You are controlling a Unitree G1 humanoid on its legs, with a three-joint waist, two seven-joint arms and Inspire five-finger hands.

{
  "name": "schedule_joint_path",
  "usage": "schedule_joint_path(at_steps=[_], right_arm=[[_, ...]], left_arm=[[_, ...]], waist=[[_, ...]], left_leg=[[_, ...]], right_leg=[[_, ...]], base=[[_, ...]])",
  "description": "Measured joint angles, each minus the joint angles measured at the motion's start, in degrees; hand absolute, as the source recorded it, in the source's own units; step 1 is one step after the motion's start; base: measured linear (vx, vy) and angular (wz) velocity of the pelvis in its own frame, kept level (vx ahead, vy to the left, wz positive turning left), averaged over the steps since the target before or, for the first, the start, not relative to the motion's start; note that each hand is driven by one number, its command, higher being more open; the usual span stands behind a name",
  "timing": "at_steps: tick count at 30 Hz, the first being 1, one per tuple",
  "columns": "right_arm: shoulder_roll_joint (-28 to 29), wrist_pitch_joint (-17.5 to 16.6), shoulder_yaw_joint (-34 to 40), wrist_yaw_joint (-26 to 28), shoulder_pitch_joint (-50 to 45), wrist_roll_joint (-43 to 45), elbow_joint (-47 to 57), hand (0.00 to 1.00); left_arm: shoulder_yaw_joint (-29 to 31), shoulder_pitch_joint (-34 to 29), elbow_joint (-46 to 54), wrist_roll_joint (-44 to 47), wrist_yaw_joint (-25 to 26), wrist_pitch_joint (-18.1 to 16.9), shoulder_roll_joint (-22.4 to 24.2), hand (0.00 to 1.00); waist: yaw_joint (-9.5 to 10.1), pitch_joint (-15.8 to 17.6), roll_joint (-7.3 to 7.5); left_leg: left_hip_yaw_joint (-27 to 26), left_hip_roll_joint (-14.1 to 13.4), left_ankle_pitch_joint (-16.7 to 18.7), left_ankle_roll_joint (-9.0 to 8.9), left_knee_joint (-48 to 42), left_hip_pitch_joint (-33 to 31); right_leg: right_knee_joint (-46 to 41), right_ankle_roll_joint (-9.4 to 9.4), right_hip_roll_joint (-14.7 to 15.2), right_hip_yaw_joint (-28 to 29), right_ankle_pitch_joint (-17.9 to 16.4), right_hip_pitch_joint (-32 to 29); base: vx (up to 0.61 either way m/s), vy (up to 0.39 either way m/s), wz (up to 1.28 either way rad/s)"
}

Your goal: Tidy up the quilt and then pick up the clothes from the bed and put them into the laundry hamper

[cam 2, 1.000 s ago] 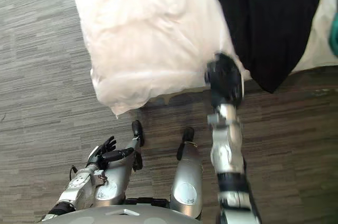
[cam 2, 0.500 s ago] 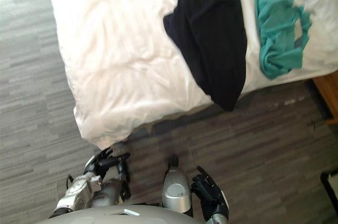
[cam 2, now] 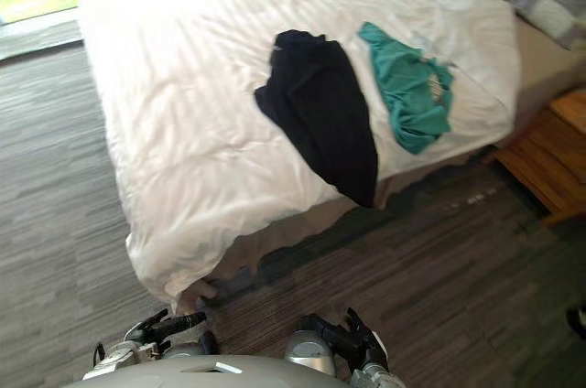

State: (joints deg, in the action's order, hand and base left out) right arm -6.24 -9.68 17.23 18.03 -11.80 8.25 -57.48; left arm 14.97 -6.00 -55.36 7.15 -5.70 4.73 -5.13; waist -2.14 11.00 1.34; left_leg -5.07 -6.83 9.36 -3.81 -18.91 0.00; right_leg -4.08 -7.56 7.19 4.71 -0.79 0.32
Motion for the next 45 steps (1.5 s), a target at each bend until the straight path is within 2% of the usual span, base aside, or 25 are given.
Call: schedule_joint_path(at_steps=[2,3,5,6,8,10,11,14,15,17,19,20,21,22,23,24,25,26,27,28,29,30,32,34,45], right_arm=[[-1.19,0.41,-2.19,-0.10,-0.51,-0.23,1.21,1.00],[-1.20,0.19,-2.63,-0.12,-0.91,0.63,2.68,1.00],[-0.74,0.02,-2.74,-0.44,-1.45,2.31,4.28,1.00],[-0.33,-0.17,-2.73,-1.00,-1.21,2.77,4.53,1.00],[2.19,-0.91,-2.50,-2.85,-2.25,4.04,5.89,1.00],[3.07,-1.29,-3.00,-4.16,-3.46,5.28,7.92,1.00],[3.37,-1.70,-3.37,-4.76,-3.70,5.84,8.25,1.00],[3.54,-2.22,-3.27,-5.36,-3.29,6.58,8.65,1.00],[3.50,-2.47,-3.16,-5.57,-3.65,6.71,8.90,1.00],[3.74,-2.56,-3.22,-5.76,-4.50,6.62,8.89,1.00],[4.10,-3.34,-3.30,-6.06,-5.00,6.23,8.85,1.00],[3.79,-3.55,-3.28,-6.14,-5.09,5.77,8.70,1.00],[3.03,-3.57,-2.66,-6.11,-4.40,4.98,8.81,1.00],[3.22,-3.54,-2.42,-6.15,-4.38,3.98,8.82,1.00],[3.91,-3.61,-2.31,-6.22,-5.33,3.27,8.78,1.00],[4.30,-3.66,-2.39,-6.23,-5.97,3.16,8.74,1.00],[4.34,-3.73,-3.32,-5.99,-5.94,1.77,9.01,1.00],[3.24,-4.00,-4.32,-5.66,-5.37,0.92,8.78,1.00],[1.83,-3.99,-3.93,-5.50,-3.88,0.88,7.72,1.00],[1.88,-4.06,-2.97,-5.40,-3.12,0.94,7.35,1.00],[3.08,-4.45,-2.42,-5.89,-3.12,1.14,6.44,1.00],[3.75,-4.28,-2.16,-6.00,-2.82,1.08,3.93,1.00],[3.71,-4.24,-2.72,-5.89,-4.25,0.98,3.33,1.00],[3.67,-4.23,-3.11,-6.00,-4.23,1.12,3.16,1.00],[2.95,-3.40,-3.16,-5.28,-3.61,1.24,0.77,1.00]], left_arm=[[1.20,-2.34,2.09,0.16,-0.11,-1.40,1.85,1.00],[1.15,-2.63,1.94,0.22,-0.41,-1.17,2.08,1.00],[1.02,-2.43,1.94,0.25,-0.70,-1.22,2.75,1.00],[1.15,-2.10,1.91,0.66,-0.68,-1.12,2.64,1.00],[1.04,-0.11,1.50,2.39,0.12,-0.72,2.11,1.00],[1.64,0.48,-0.44,5.99,0.54,0.73,1.80,1.00],[1.79,0.48,-1.16,6.71,0.76,0.85,1.65,1.00],[2.01,1.07,-2.96,7.80,1.86,0.72,2.28,1.00],[2.61,0.90,-3.24,7.80,2.02,0.72,2.62,1.00],[4.25,0.89,-3.86,7.74,2.03,0.73,2.70,1.00],[5.28,1.00,-4.41,7.49,1.99,0.56,3.06,1.00],[5.65,1.00,-4.87,6.41,2.02,0.48,3.40,1.00],[6.33,0.04,-4.70,5.67,2.01,0.23,3.94,1.00],[6.40,-0.29,-4.18,5.71,2.13,0.13,4.01,1.00],[6.39,-0.71,-2.64,6.57,2.27,0.12,3.85,1.00],[6.50,-1.21,-1.99,7.28,2.35,0.07,3.64,1.00],[6.89,-1.20,-2.83,8.33,2.61,-0.01,3.51,1.00],[6.70,-0.87,-3.50,8.41,2.64,0.26,3.50,1.00],[5.68,-1.58,-3.92,8.37,2.22,0.17,4.39,1.00],[5.08,-1.21,-3.86,8.40,1.86,-0.02,4.54,1.00],[3.36,-0.72,-3.09,8.09,1.97,0.19,2.88,1.00],[0.45,0.12,-4.30,7.87,2.15,0.39,1.03,1.00],[-2.30,0.95,-5.18,7.13,2.21,0.85,0.99,1.00],[-3.78,1.13,-5.18,5.69,2.37,0.87,0.64,1.00],[-6.00,1.44,-5.18,6.49,2.52,1.62,0.01,1.00]], waist=[[0.56,-0.88,-1.80],[0.55,-1.33,-2.47],[0.38,-2.02,-3.38],[0.45,-2.09,-3.30],[0.35,-1.48,-0.62],[0.37,-1.48,-0.80],[0.14,-1.47,-0.98],[0.11,-1.04,-2.47],[-0.09,-0.99,-3.03],[-0.15,-1.16,-2.47],[-0.12,-1.56,-1.94],[-0.31,-1.79,-1.76],[0.00,-2.15,-3.96],[-0.05,-2.24,-3.33],[-0.71,-2.19,-2.03],[-0.52,-2.50,-1.29],[0.15,-2.70,-0.49],[0.67,-3.02,-1.09],[1.50,-4.41,-4.18],[1.56,-4.17,-3.92],[0.26,-4.41,-0.64],[-0.28,-3.80,0.12],[-0.02,-4.51,-0.78],[-0.92,-4.33,-0.46],[-1.19,-3.76,-0.95]], left_leg=[[5.21,-1.16,5.75,2.69,-12.57,-2.87],[7.29,-1.19,8.82,2.86,-14.17,-3.08],[9.00,-1.75,15.23,1.34,-11.06,-2.31],[8.20,-1.49,15.77,-0.65,-10.45,-2.40],[3.82,0.30,15.52,0.25,-10.61,-2.39],[-1.02,-0.75,15.65,0.84,-10.51,-0.98],[-4.54,-1.39,15.09,1.75,-9.55,0.00],[-10.22,-2.43,13.36,1.86,-5.68,3.04],[-12.02,-2.90,12.85,1.63,-4.42,4.53],[-14.34,-2.76,12.59,1.20,-3.31,6.52],[-15.89,-1.79,11.80,0.96,-1.25,8.34],[-17.56,-2.01,10.31,1.21,1.17,8.99],[-20.13,-4.02,8.58,-0.50,3.60,9.52],[-20.66,-4.00,8.17,-0.95,4.03,9.83],[-21.27,-3.36,7.76,-1.63,4.44,11.20],[-21.46,-2.26,7.68,-1.94,4.26,11.88],[-22.17,-1.95,7.94,-2.04,4.61,12.51],[-20.80,-1.18,8.60,-0.48,6.54,12.24],[-17.47,-1.06,6.36,2.08,10.37,11.01],[-18.87,-1.78,5.62,0.04,10.49,10.66],[-19.34,0.55,4.66,-0.42,10.80,11.12],[-19.50,0.57,4.46,-1.01,11.21,12.14],[-16.56,-0.34,4.26,-0.59,12.81,12.80],[-16.79,-0.25,4.25,-0.79,13.10,13.75],[-18.04,1.08,3.89,-0.26,13.06,13.58]], right_leg=[[-1.45,0.37,-3.16,6.53,0.12,-1.65],[-2.28,0.55,-4.36,8.68,0.23,-3.42],[-3.81,1.15,-5.60,10.25,0.66,-7.50],[-4.18,1.15,-5.53,10.44,0.85,-8.64],[-3.28,4.61,-3.94,11.39,7.25,-10.40],[0.30,4.60,-4.28,8.86,14.12,-10.24],[0.70,4.30,-4.46,5.36,15.59,-10.53],[-8.22,7.07,-5.21,-4.88,9.14,-12.35],[-10.78,7.15,-5.85,-6.12,6.59,-12.04],[-11.97,6.37,-6.09,-7.44,4.71,-11.96],[-11.58,5.02,-6.65,-7.06,5.62,-12.10],[-8.58,3.69,-8.09,-5.83,8.86,-12.17],[-13.57,7.51,-8.43,-6.74,5.05,-13.25],[-22.26,9.49,-7.34,-8.17,-0.79,-15.02],[-32.33,9.14,-3.47,-10.55,-6.44,-15.14],[-31.16,6.96,-2.17,-11.18,-7.80,-13.83],[-25.38,6.95,-4.37,-11.66,-8.96,-10.93],[-17.19,7.07,-6.33,-8.44,-7.42,-8.40],[-9.78,6.79,-9.50,-6.53,-3.47,-7.15],[-17.41,10.00,-8.56,-7.85,-6.12,-8.68],[-20.45,7.39,-4.67,-7.74,-10.75,-8.21],[-15.64,5.74,-5.66,-6.21,-10.29,-5.36],[-9.34,6.93,-8.49,-4.26,-6.30,-2.45],[-10.01,6.93,-9.08,-3.13,-6.19,-2.54],[7.76,5.26,-7.71,-1.93,4.10,4.85]], base=[[-0.10,0.155,-1.88],[-0.11,0.197,-1.52],[-0.15,0.264,-1.25],[-0.18,0.286,-1.09],[-0.17,0.247,-1.04],[-0.12,0.201,-1.25],[-0.07,0.110,-1.04],[-0.04,0.045,-1.01],[0.00,-0.036,-0.85],[0.01,-0.095,-0.69],[-0.01,-0.111,-0.69],[-0.04,-0.156,-0.69],[-0.03,-0.175,-0.64],[0.02,-0.201,-0.42],[0.03,-0.117,-0.22],[0.02,-0.137,-0.57],[-0.05,-0.088,-1.02],[-0.14,-0.075,-1.68],[-0.15,-0.058,-1.59],[-0.11,-0.054,-1.22],[-0.03,-0.100,-0.67],[-0.02,-0.098,-0.48],[-0.01,-0.074,-0.59],[-0.02,-0.032,-0.41],[-0.03,0.043,-0.06]])
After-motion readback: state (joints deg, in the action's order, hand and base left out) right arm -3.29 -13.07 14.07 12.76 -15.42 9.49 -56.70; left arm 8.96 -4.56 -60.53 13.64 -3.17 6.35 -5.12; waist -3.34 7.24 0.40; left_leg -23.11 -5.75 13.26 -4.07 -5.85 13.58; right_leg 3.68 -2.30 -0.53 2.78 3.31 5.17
